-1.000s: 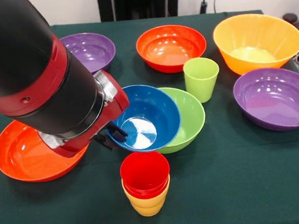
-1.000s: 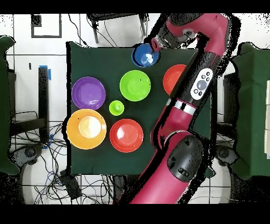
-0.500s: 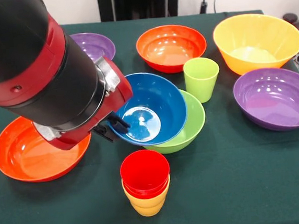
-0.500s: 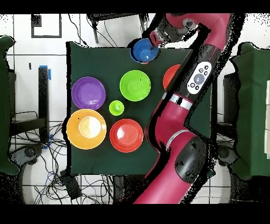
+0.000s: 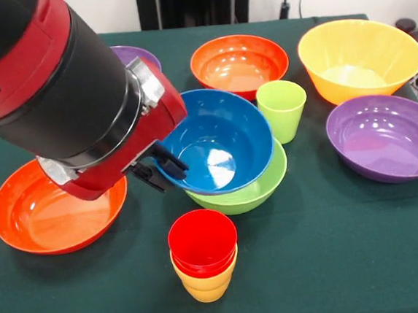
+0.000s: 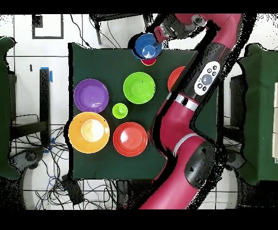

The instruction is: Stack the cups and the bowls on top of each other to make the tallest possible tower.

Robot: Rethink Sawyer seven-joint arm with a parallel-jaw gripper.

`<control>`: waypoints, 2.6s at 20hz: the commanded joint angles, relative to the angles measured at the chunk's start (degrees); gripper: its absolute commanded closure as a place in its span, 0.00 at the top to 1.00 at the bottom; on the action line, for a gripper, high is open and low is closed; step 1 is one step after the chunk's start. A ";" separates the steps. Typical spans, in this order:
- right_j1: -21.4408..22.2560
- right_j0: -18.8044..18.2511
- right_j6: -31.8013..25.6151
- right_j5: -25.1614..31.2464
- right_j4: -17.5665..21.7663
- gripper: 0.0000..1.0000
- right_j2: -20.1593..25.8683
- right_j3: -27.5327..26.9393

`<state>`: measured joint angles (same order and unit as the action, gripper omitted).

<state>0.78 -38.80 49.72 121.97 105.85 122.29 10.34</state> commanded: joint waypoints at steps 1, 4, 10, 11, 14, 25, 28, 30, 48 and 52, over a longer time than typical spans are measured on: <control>-1.75 0.31 -8.66 -0.49 4.47 0.00 2.44 -4.66; -2.23 0.24 -9.57 -1.45 4.96 0.00 3.78 -4.98; -3.17 0.28 -11.83 -2.96 6.92 0.00 6.75 -5.76; -3.34 0.21 -12.10 -3.35 6.86 0.00 6.96 -5.76; -3.81 0.22 -13.15 -4.84 7.36 0.00 8.07 -6.00; -4.76 -0.14 -18.01 -8.36 9.75 0.00 11.22 -6.73; -5.02 -0.25 -19.29 -9.29 10.80 0.00 12.42 -6.97; -5.18 -0.36 -20.13 -10.05 11.43 0.00 12.96 -7.01; -5.00 -1.55 -27.12 -8.89 18.64 0.00 14.11 -6.49; -5.08 -1.69 -27.85 -8.01 19.53 0.00 14.44 -6.48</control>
<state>-4.12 -39.77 41.12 114.55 119.09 139.22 10.26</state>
